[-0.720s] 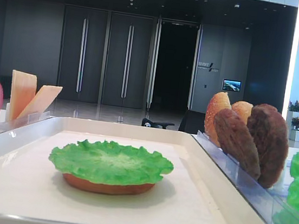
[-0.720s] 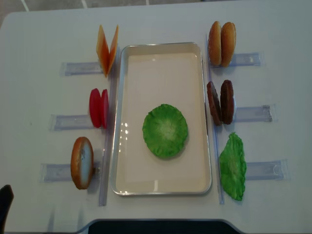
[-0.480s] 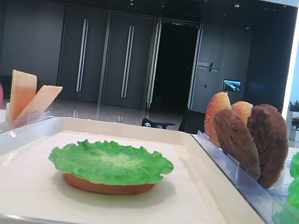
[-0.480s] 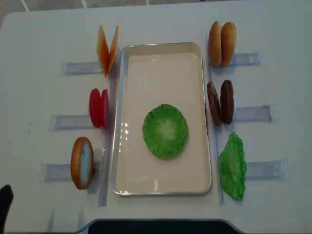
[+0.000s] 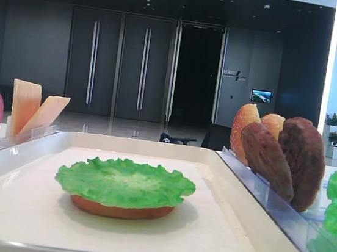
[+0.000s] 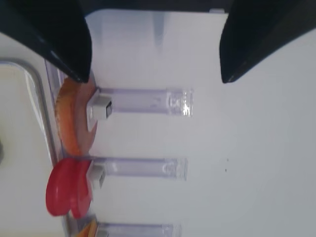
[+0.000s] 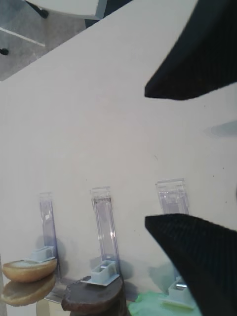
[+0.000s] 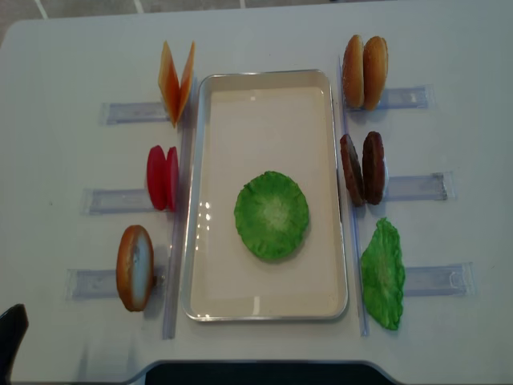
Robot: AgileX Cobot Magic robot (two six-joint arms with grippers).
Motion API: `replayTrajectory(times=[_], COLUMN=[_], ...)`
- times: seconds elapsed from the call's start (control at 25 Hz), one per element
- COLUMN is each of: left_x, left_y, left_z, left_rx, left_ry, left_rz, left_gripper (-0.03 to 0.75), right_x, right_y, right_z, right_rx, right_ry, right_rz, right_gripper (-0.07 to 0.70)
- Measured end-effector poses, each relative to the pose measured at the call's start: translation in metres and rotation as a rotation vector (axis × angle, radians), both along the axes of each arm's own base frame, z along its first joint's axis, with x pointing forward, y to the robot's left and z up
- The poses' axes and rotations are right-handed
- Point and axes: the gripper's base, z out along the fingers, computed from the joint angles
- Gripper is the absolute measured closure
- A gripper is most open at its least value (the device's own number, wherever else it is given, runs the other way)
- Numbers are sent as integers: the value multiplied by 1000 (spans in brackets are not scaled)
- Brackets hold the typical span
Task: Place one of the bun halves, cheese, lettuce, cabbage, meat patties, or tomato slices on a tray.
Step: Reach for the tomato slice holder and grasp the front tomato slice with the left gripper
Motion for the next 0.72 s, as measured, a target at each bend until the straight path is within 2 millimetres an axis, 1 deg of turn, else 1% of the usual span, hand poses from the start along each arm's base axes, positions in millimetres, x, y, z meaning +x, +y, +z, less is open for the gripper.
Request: replayTrajectory(times=[0.2,0.36,0.44,0.68,0.72], left_x=[27,55,72,128,138], left_y=[-1,-2,-2,0,0], left_z=[14,29,37,48,48], left_rx=[0,3,6,58,66], left_ry=[205,296,337,465,490], left_rz=[10,11,11,26,27], left_gripper=[105,106,106,108,108], right_x=[0,0,0,0,0], right_y=[0,0,0,0,0], right_z=[0,0,0,0,0], right_rx=[0,0,0,0,0], right_ry=[0,0,0,0,0], right_rz=[0,0,0,0,0], right_gripper=[136,136,136,136,136])
